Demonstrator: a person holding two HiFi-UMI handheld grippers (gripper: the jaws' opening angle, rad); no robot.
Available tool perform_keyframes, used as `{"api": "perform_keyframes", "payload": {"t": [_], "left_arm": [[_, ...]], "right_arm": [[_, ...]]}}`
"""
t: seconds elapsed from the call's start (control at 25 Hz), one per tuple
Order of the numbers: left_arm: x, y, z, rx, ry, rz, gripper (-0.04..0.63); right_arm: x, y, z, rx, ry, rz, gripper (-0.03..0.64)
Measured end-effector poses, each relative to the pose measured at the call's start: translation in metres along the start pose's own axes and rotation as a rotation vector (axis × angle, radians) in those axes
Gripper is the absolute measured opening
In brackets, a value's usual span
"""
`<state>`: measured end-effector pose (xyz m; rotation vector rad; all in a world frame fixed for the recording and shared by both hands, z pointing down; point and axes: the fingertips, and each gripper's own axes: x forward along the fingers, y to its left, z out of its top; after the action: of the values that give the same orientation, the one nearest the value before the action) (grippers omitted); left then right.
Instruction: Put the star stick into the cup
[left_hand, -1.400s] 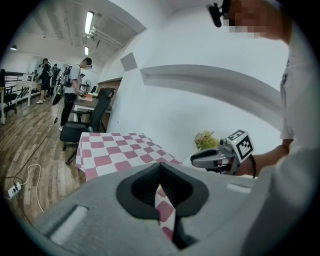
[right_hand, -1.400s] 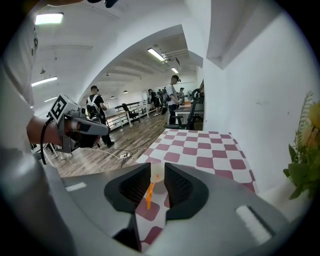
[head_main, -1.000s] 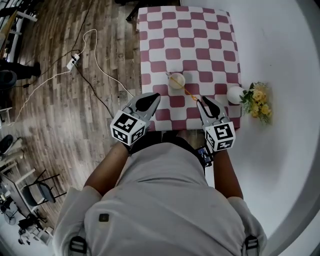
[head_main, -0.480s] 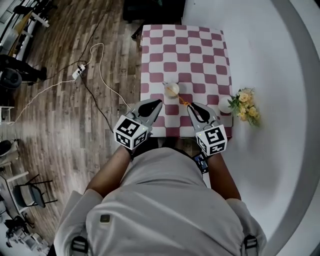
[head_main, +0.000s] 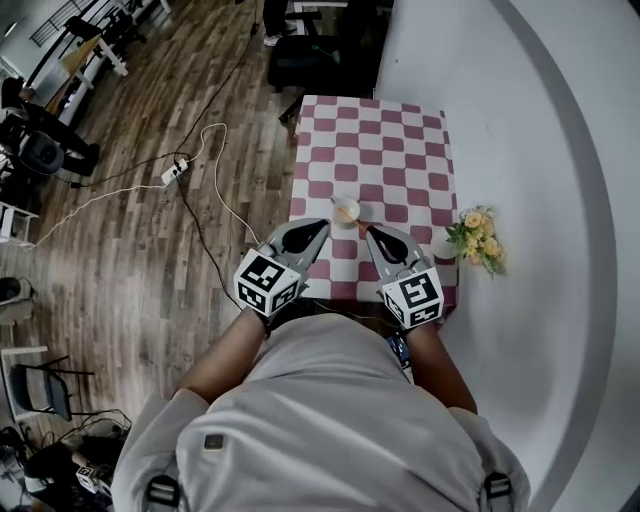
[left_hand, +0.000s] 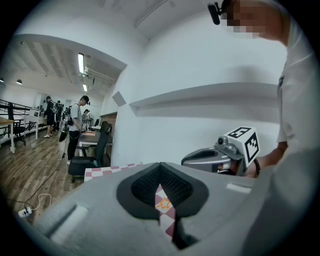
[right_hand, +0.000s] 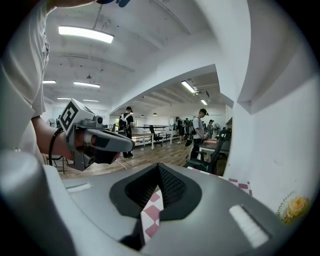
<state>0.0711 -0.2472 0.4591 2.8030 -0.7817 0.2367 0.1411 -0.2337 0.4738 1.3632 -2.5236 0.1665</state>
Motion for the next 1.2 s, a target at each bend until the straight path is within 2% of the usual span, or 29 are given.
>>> {"api": "perform_keyframes", "payload": {"t": [0.32, 0.52, 0.76, 1.2], "left_arm": [[-0.038, -0.006, -0.003, 0.004, -0.008, 0.063, 0.005], [-0.056, 0.002, 0.002, 0.01, -0.024, 0.072, 0.005], [-0.081, 0.015, 0.002, 0.01, -0.033, 0.043, 0.005], [-0.157, 0.045, -0.001, -0.01, -0.03, -0.033, 0.005]], "right_arm": [[-0.006, 0.027, 0.007, -0.027, -0.037, 0.041, 0.009], [-0.003, 0.042, 0.018, -0.042, -0.063, 0.044, 0.009], [0.007, 0.065, 0.027, -0.046, -0.06, 0.013, 0.009], [0.042, 0.152, 0.039, -0.039, -0.029, -0.015, 0.009]]}}
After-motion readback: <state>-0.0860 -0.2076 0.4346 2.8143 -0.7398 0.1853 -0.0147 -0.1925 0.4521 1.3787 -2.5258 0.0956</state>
